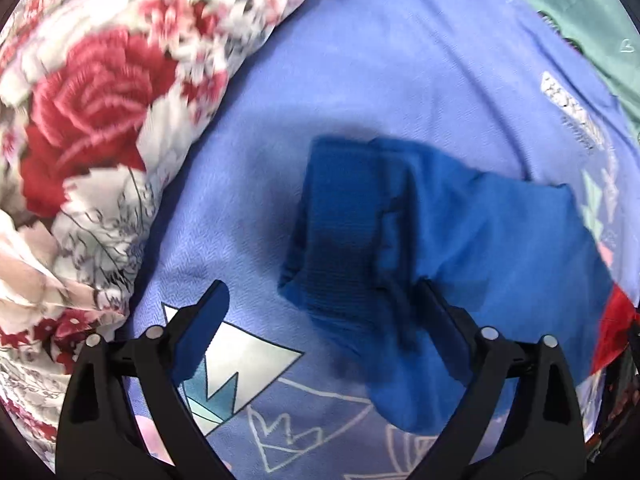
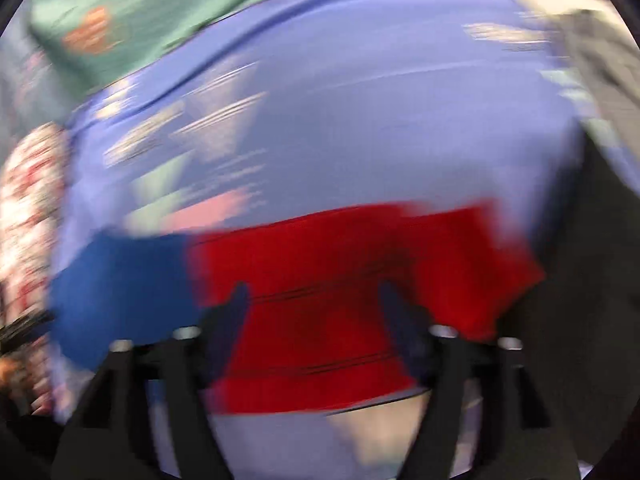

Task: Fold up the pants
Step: 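Grasp the red leg end with the right tool and lift it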

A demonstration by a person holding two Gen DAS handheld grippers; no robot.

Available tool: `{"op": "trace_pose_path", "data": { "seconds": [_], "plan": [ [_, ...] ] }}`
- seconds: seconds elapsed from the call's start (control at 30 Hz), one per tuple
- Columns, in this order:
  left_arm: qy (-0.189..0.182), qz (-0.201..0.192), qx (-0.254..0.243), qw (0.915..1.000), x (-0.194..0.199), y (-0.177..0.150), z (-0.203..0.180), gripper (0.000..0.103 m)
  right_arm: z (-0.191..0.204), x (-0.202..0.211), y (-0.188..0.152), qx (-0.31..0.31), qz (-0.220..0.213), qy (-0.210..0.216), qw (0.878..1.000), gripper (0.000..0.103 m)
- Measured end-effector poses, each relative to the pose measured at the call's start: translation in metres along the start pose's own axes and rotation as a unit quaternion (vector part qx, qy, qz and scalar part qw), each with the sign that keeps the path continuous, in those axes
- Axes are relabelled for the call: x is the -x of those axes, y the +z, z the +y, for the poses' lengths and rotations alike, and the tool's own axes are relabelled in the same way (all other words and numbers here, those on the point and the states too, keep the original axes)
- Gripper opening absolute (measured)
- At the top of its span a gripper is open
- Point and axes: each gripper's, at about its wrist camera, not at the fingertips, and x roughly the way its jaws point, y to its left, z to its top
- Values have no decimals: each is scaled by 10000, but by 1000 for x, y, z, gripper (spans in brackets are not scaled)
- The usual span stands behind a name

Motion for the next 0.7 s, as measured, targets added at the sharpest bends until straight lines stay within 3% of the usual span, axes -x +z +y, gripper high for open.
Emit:
{"op": "trace_pose_path", "data": {
  "seconds": [0.07,0.17,0.23,0.4,0.5,0.7],
  "plan": [
    [84,63,101,9999,4,1,-1,97,-21,9,1,-597,-8,498,9970,72],
    [104,-183,-132,9997,24,5,-11,95,-24,48,-9,-525,-353,870,9942,75],
    [52,-392,-291,9988,40,3,-15,95,-30,63,-22,-473,-293,1125,9921,75],
    [-303,-456,-566,9969,55,-4,-33,95,-54,50,-52,-699,224,930,9930,76],
    [-413,-316,-698,9962,52,-18,-46,95,-66,35,-56,-1119,221,1220,9860,76],
    [-482,-46,-518,9975,28,-32,-41,95,-49,6,-52,-1208,303,1236,9845,76]
  ]
}}
